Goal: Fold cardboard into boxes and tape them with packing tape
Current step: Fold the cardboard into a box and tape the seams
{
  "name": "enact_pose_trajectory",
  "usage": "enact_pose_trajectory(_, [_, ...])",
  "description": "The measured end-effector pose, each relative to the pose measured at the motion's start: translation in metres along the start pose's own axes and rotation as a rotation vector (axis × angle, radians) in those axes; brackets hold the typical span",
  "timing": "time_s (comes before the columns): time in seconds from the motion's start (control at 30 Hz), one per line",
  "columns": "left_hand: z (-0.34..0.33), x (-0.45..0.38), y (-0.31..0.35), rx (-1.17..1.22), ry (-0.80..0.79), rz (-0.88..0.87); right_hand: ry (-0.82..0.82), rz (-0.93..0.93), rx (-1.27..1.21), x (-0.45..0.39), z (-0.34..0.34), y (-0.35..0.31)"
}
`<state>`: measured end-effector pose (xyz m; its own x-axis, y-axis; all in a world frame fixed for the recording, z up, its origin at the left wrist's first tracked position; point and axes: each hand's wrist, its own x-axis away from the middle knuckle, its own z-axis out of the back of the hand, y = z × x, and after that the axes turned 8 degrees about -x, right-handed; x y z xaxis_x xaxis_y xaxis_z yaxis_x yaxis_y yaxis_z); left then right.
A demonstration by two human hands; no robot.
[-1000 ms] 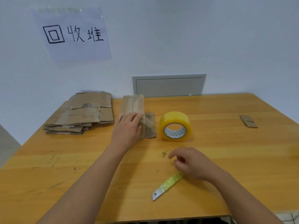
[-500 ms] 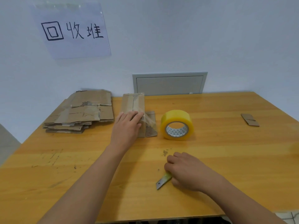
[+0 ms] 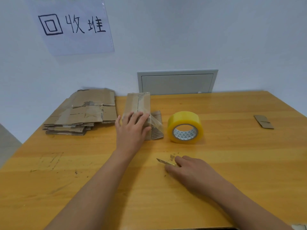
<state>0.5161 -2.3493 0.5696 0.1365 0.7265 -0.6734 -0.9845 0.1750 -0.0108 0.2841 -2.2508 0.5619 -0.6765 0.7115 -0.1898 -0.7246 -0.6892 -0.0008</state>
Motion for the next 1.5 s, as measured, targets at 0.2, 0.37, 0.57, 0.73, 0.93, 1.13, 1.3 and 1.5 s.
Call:
enact_pose_trajectory(0.2, [-0.002, -0.004, -0.007, -0.057, 0.051, -0.049, 0.27, -0.318, -0.991, -0.03, 0.021, 0.013])
enact_pose_trajectory(0.37, [-0.004, -0.011, -0.013, -0.025, 0.05, -0.122, 0.579, -0.304, -1.269, -0.077, 0.03, 0.015])
enact_pose_trajectory(0.57, [-0.001, -0.014, -0.019, -0.007, 0.073, -0.148, 0.793, -0.444, -1.107, -0.097, 0.013, -0.002])
enact_pose_trajectory(0.73, [0.007, -0.019, -0.02, -0.004, 0.051, -0.159, 0.782, -0.463, -1.174, -0.093, 0.003, -0.007])
enact_pose_trajectory(0.93, [0.016, -0.024, -0.017, -0.016, 0.001, -0.123, 0.699, -0.499, -1.227, -0.093, 0.002, -0.006])
enact_pose_trajectory(1.13, [0.016, -0.025, -0.017, -0.001, -0.031, -0.118, 0.674, -0.52, -1.134, -0.097, -0.002, -0.006])
enact_pose_trajectory(1.3, [0.014, -0.023, -0.017, 0.0, -0.029, -0.111, 0.644, -0.517, -1.087, -0.096, -0.005, -0.003])
enact_pose_trajectory(1.5, [0.013, -0.023, -0.016, 0.009, -0.002, -0.104, 0.621, -0.513, -1.069, -0.095, -0.004, -0.002])
